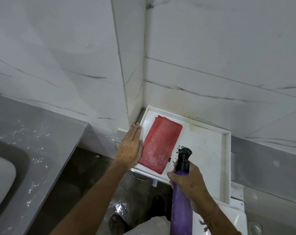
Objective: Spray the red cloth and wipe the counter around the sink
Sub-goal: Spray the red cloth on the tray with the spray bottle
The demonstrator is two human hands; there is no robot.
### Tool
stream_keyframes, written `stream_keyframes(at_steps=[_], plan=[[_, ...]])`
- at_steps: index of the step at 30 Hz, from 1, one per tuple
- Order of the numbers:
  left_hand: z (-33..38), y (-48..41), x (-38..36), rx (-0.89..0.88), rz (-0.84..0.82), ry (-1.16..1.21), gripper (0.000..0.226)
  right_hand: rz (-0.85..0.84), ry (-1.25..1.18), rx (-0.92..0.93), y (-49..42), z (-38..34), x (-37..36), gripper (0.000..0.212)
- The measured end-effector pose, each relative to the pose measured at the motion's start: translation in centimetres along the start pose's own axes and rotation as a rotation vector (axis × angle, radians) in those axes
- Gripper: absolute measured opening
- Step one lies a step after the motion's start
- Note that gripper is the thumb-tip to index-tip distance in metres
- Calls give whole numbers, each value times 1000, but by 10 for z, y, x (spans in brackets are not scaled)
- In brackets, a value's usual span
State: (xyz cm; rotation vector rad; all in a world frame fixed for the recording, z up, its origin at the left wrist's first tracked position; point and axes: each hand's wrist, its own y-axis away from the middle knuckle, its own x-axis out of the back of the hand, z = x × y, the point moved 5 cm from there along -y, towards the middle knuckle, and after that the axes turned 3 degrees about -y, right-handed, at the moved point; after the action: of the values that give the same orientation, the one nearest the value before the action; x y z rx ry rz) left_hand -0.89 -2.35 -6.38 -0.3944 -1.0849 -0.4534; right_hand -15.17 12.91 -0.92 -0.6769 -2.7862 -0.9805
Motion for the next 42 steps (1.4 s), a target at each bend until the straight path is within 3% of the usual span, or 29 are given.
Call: stream_keyframes(at_steps=[4,7,11,14,17,21,25,28,31,42], plan=[[0,0,0,-4,-7,-1,54,9,-23,-10,-2,-3,0,48],[1,0,0,-14,-7,1,54,15,-54,1,-4,-7,3,32],[1,-1,-1,-5,-15,2,55,-18,-47,-6,-7,-13,2,39],[1,-2,-1,-7,-12,3,55,-23,-29,-8,-9,-13,3,27],[1,-2,0,-10,-9,5,55,-21,-28,-15,-10,-13,5,38],[1,-2,-1,-16,-8,-1,54,-27,-1,-6,-10,-12,7,24],[2,-2,0,-18,-4,-21,55,-52,4,-13,-9,-12,6,41],[2,-2,0,-16,-8,-24,56,-57,2,-2,-7,-12,8,30],[2,-2,0,-18,-10,-21,56,-71,-4,-6,-5,-10,7,38],[4,-1,2,-27,0,-28,55,-71,-44,10,-5,-8,10,26]])
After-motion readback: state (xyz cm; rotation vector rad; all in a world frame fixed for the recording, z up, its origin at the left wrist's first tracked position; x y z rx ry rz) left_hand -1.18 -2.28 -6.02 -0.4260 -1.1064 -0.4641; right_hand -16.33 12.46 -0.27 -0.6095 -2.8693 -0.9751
